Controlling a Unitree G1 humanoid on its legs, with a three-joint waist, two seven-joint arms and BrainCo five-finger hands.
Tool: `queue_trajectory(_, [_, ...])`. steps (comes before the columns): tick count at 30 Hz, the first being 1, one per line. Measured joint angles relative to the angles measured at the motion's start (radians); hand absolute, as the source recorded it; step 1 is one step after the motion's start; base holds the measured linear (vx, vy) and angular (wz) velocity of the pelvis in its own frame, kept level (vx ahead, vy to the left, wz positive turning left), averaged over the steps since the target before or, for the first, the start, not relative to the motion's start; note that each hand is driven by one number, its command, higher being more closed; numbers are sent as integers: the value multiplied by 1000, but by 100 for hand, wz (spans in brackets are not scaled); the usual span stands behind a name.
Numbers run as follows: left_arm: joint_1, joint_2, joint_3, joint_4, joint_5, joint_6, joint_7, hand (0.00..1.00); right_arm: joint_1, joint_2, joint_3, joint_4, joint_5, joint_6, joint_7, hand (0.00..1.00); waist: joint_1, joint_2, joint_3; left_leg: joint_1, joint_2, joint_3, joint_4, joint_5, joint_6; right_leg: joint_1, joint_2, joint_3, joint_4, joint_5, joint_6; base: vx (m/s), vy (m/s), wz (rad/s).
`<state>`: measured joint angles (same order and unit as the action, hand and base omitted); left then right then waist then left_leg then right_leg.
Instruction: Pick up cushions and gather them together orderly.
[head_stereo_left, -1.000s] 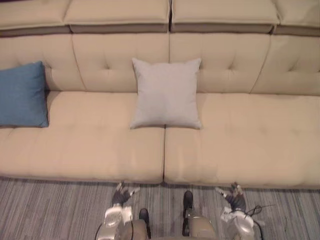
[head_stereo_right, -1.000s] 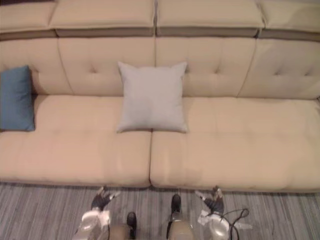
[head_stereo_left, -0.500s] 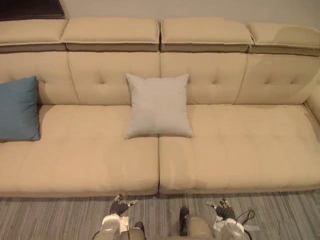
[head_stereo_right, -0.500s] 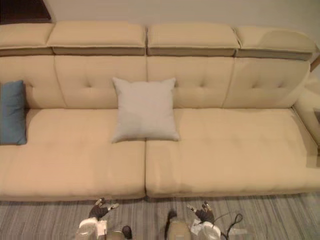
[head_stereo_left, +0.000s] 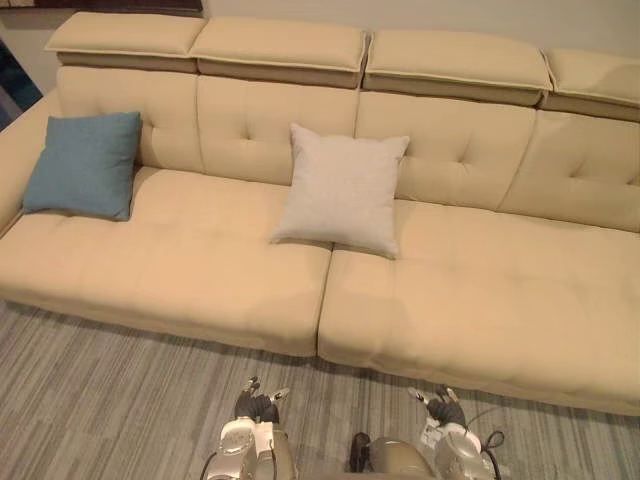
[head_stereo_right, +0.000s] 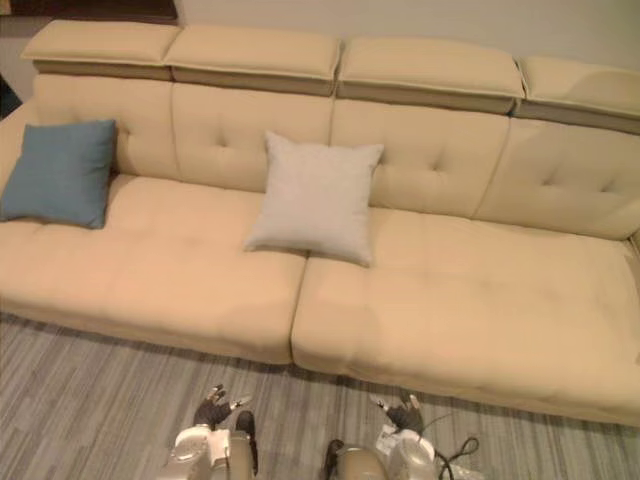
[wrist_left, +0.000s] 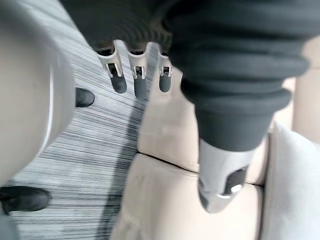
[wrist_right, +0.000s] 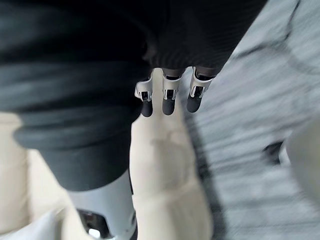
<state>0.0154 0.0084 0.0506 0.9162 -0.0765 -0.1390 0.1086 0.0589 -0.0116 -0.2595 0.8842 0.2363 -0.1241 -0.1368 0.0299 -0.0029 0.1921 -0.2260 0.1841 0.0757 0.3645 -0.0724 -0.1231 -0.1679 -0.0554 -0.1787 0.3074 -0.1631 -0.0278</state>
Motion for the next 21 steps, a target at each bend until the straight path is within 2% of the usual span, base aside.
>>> queue_trajectory(2, [6, -3, 0, 0, 14, 3, 0, 0, 16, 5, -12, 1, -1, 13, 2, 0, -2, 7, -2, 35, 4, -1, 105, -123, -8, -18, -13, 0, 1, 31, -4, -157, 150, 0])
queue_trajectory(3, [6, -4, 0, 0, 16, 5, 0, 0, 25, 7, -12, 1, -1, 15, 4, 0, -3, 8, -3, 56, 4, -1, 122, -149, -11, -16, -15, 3, 1, 35, 2, -127, 194, -8])
queue_trajectory(4, [12, -6, 0, 8, 17, 10, -1, 0, 33, 7, -14, 4, -1, 15, 8, 0, -9, 18, -11, 107, 1, -1, 86, -199, -14, -13, -10, 11, 1, 37, 31, -109, 204, -18])
queue_trajectory(5, [14, -2, 3, 21, 18, 17, -3, 0, 26, 11, -30, 25, -2, 19, 13, 0, -14, 6, -21, 143, -13, 20, 10, -212, -2, -9, -14, 38, -14, 54, 57, -109, 192, -21])
queue_trajectory(6, [19, 7, 2, 23, 19, 18, -1, 0, 28, 16, -35, 38, -2, 21, 19, 0, -16, 4, -34, 147, -24, 27, -23, -201, 1, -1, -19, 41, -49, 68, 68, -57, 148, -24])
queue_trajectory(7, [25, 24, -1, 40, 21, 19, -2, 0, 30, 18, -37, 52, -2, 25, 25, 0, -21, -8, -63, 167, -45, 38, -74, -179, 11, 24, -28, 53, -113, 112, 75, -12, 103, -13])
queue_trajectory(10, [34, 40, -13, 62, 37, 19, -2, 0, 48, 8, -56, 97, -3, 29, 30, 0, -26, -7, -67, 194, -72, 41, -88, -182, 18, 88, -38, 72, -215, 173, 85, 1, 164, -5])
queue_trajectory(13, [36, 56, -31, 83, 39, 20, -5, 0, 47, 8, -83, 115, -6, 34, 38, 0, -28, -6, -81, 216, -87, 40, -119, -169, 22, 113, -41, 79, -264, 198, 86, 82, 80, -3])
queue_trajectory(14, [37, 56, -31, 100, 51, 21, -6, 0, 47, 4, -92, 118, -6, 35, 39, 0, -30, 6, -81, 243, -92, 40, -138, -161, 33, 137, -40, 80, -277, 203, 91, 144, 63, 1])
queue_trajectory(17, [35, 56, -30, 118, 57, 21, -12, 0, 47, -10, -93, 129, -40, 35, 41, 0, -31, 22, -94, 282, -92, 33, -169, -155, 35, 168, -33, 74, -303, 204, 91, 146, 21, 2])
queue_trajectory(21, [35, 57, -28, 122, 75, 21, -16, 0, 38, -24, -93, 152, -42, 35, 48, 0, -30, 25, -96, 305, -93, 16, -184, -154, 36, 195, -29, 71, -327, 204, 91, 135, 8, 2])
